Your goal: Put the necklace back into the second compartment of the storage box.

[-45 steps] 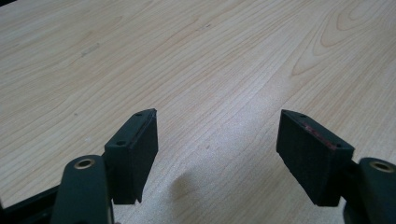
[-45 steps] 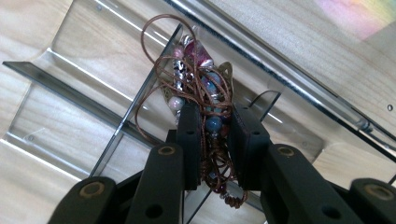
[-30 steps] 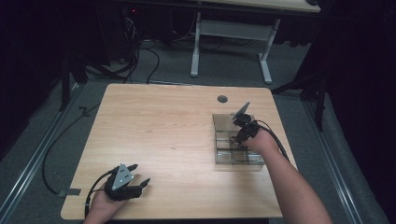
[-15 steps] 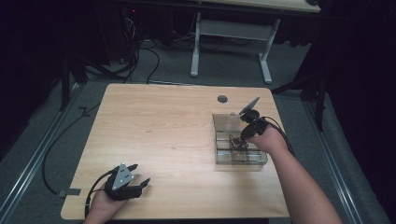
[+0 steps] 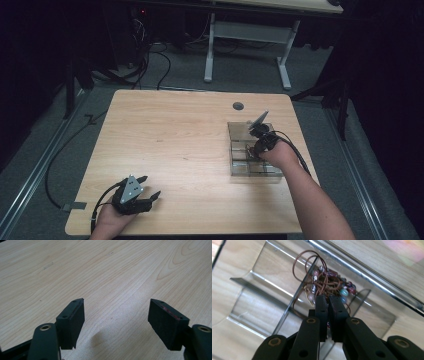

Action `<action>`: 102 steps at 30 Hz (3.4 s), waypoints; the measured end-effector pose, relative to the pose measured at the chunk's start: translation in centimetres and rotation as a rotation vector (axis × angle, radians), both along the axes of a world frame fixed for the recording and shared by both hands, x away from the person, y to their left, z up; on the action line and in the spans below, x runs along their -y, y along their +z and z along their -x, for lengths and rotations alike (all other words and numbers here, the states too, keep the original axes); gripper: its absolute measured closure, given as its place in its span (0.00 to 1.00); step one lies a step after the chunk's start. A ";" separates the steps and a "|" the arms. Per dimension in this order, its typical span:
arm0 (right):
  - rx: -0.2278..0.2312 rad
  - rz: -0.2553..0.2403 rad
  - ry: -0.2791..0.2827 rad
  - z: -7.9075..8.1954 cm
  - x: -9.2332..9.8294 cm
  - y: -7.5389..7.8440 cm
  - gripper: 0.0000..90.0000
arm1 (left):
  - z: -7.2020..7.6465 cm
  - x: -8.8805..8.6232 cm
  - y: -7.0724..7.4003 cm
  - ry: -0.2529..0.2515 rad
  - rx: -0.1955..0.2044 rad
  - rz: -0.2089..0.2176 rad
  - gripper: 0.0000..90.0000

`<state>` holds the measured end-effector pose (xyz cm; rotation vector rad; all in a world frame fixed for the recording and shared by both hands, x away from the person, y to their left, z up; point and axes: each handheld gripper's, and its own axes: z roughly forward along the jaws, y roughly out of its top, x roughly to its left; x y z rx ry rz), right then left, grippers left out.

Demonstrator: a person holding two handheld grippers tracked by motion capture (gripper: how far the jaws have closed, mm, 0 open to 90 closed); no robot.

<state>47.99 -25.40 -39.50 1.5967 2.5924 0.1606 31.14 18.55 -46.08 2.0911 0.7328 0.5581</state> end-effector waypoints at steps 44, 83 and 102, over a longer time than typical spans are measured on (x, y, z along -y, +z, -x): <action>0.012 -0.085 -0.045 9.1 2.7 4.0 0.85 | 0.0 -0.1 0.0 0.008 0.001 0.006 0.33; 0.614 -0.391 -0.067 19.3 3.7 -2.4 0.66 | 0.1 0.0 0.0 0.016 0.015 0.003 0.33; 0.719 -0.473 -0.117 20.0 4.0 -5.9 0.56 | 0.0 0.1 0.0 0.044 0.020 -0.006 0.33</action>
